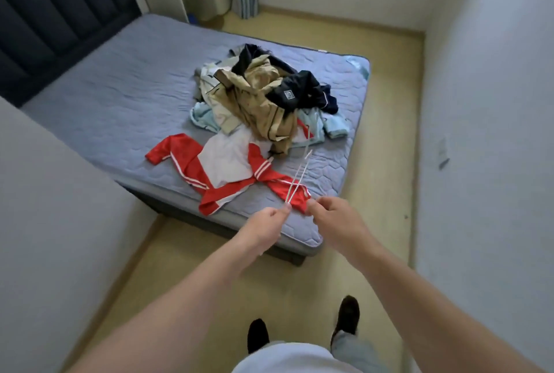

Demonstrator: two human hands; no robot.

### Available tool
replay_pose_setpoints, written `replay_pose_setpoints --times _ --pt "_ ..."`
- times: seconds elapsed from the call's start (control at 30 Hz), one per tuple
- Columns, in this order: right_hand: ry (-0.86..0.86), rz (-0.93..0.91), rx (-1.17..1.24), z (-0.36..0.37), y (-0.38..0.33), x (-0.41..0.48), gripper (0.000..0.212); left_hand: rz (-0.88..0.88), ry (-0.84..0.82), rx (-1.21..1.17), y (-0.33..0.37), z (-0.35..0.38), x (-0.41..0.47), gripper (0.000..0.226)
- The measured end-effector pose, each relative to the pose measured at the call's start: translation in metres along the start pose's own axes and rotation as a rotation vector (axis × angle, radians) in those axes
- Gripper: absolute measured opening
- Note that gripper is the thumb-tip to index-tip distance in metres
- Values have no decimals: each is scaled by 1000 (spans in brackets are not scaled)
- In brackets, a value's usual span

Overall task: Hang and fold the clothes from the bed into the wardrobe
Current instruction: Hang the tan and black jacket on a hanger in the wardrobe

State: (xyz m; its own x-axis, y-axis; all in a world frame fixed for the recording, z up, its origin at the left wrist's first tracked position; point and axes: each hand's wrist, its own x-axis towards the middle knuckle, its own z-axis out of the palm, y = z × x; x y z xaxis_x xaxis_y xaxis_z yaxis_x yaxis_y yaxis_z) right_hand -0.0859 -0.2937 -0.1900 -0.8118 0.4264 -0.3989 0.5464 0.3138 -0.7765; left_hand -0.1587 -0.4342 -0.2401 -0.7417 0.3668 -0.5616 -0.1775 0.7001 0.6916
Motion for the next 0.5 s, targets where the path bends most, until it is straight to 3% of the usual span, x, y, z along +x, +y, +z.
replay_pose_setpoints --times 0.23,0.37,0.4,0.5 --pt "40 30 60 -103 35 84 20 92 83 124 90 76 84 59" --pt "9 62 133 -160 43 132 9 109 142 169 137 102 112 56" --pt "-8 66 151 -173 43 147 11 116 155 181 149 105 119 62" --pt "-90 111 298 -197 34 186 45 150 213 268 173 109 132 79"
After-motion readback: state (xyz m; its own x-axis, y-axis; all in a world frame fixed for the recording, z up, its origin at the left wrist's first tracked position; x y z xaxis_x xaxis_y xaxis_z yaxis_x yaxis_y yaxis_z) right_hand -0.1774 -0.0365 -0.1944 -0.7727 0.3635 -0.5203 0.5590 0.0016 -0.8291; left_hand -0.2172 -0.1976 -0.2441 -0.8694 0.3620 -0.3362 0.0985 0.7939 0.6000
